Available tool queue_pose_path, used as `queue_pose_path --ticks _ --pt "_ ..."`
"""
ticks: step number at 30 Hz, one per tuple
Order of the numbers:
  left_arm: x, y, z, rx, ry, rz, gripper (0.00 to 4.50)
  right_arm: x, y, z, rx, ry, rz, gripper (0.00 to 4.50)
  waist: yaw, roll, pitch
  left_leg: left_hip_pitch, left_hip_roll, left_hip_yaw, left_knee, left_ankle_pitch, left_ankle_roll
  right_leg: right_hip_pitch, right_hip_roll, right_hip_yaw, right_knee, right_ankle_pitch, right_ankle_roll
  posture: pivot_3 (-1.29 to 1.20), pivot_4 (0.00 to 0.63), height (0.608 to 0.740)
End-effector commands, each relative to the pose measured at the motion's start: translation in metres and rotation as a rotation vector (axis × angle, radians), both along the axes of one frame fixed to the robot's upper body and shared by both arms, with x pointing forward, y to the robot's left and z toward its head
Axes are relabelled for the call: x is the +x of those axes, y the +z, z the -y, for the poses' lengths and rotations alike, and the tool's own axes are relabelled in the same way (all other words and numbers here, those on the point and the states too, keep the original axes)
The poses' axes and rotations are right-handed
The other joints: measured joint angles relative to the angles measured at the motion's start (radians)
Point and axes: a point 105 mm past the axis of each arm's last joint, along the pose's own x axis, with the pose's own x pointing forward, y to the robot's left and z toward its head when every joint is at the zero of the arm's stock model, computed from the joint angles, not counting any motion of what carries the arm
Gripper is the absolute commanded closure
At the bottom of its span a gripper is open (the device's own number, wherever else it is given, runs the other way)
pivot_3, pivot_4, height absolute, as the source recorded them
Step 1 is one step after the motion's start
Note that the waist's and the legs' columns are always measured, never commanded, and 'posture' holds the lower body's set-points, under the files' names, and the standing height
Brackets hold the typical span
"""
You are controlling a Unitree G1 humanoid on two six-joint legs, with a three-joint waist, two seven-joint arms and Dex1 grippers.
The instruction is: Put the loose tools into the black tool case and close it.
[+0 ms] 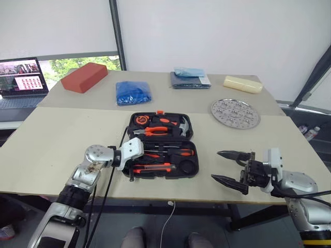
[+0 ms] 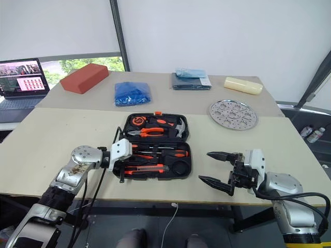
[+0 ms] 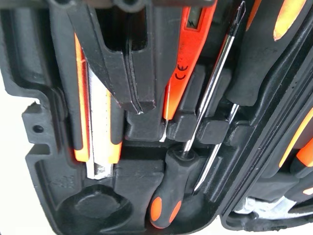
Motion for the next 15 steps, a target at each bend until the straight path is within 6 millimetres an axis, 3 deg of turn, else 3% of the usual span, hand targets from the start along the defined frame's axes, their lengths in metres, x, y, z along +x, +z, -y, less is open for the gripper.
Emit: queue_pose_path --ticks 1,2,5,9,12,15 --pt "-0.008 -0.012 -0.001 -0.071 0.005 -0.072 4.48 -0.002 0.009 0.001 -0.006 -0.012 0.042 0.00 -0.001 0.001 -0.001 0.000 0.000 0.000 0.000 0.000 0.000 0.000 0.000 0.000 0.000 0.000 0.000 0.00 0.150 0.740" --pt "-0.008 -0.006 0.000 -0.109 -0.005 -0.058 4.48 -0.002 0.009 0.003 -0.008 -0.020 0.042 0.00 -0.002 0.001 -0.001 0.000 0.000 0.000 0.000 0.000 0.000 0.000 0.000 0.000 0.000 0.000 0.000 0.00 0.150 0.740" --pt "-0.012 0.028 -0.008 -0.261 -0.053 0.050 3.74 -0.004 0.013 0.021 -0.014 -0.104 0.050 0.00 -0.001 0.001 0.000 -0.001 0.000 0.000 -0.001 0.000 0.001 -0.001 0.000 0.000 -0.001 0.000 0.000 0.00 0.150 0.740" --pt "-0.026 0.057 -0.025 -0.383 -0.114 0.130 2.27 -0.010 0.013 0.055 -0.051 -0.267 0.072 0.00 -0.002 -0.001 0.001 -0.004 0.000 0.000 -0.003 0.003 0.006 -0.003 0.000 0.000 -0.001 0.001 0.002 0.00 0.150 0.740" --pt "-0.040 0.066 -0.032 -0.422 -0.128 0.140 1.17 -0.017 0.003 0.083 -0.089 -0.405 0.050 0.00 -0.003 -0.001 0.001 -0.003 0.000 0.000 -0.004 0.003 0.006 -0.003 0.000 0.000 -0.002 0.000 0.002 0.00 0.150 0.740" --pt "-0.056 0.061 -0.042 -0.389 -0.129 0.117 0.11 -0.031 -0.015 0.113 -0.148 -0.532 0.002 0.00 -0.003 -0.001 0.001 -0.003 0.000 0.000 -0.004 0.003 0.006 -0.002 0.000 0.000 -0.003 -0.001 0.000 0.00 0.150 0.740"
